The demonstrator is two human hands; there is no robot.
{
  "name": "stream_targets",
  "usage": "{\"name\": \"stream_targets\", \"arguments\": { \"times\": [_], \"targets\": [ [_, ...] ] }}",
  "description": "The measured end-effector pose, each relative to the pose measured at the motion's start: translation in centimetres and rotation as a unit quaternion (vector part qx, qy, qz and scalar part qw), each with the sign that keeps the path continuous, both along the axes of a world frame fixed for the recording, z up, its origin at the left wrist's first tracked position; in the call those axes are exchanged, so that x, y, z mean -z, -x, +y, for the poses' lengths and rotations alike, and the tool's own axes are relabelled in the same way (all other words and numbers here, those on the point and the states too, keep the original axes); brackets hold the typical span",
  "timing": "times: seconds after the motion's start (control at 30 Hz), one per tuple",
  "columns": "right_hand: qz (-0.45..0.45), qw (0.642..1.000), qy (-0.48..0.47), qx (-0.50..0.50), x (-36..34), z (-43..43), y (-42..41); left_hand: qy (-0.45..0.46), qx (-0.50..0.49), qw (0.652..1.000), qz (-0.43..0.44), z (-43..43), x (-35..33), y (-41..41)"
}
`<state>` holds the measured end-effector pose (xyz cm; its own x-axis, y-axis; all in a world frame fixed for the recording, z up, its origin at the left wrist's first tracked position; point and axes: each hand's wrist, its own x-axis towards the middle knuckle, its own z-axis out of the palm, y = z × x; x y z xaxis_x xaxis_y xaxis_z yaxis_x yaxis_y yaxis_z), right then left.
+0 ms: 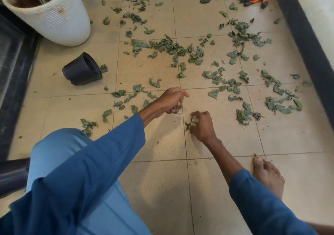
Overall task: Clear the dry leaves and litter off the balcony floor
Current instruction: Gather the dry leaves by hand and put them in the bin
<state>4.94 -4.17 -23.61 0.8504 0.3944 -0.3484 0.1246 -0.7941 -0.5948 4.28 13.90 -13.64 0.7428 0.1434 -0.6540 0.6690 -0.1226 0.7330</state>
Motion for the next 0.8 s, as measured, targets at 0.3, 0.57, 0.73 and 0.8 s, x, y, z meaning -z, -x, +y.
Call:
{"name": "stream_targets", "arguments": {
  "times": [0.3,0.57,0.73,0.8],
  "targets": [
    [-0.085,0.991,0.070,-0.073,1.4,0.9,1.9,0.002,0.082,0.996,0.023,0.0,0.1,0.5],
    [0.035,0.990,-0.091,0.098,-0.5,-0.8,-0.1,-0.030,0.026,0.999,0.001,-0.2,0.1,0.7],
    [0.085,0.955,-0.217,0.185,-4.3,-1.2,-2.4,-0.128,0.013,0.989,-0.067,-0.2,1.3,0.6],
    [0.104,0.943,-0.260,0.182,-5.9,-0.6,-3.1,-0.154,-0.007,0.984,-0.087,-0.3,1.7,0.6]
  ]
}}
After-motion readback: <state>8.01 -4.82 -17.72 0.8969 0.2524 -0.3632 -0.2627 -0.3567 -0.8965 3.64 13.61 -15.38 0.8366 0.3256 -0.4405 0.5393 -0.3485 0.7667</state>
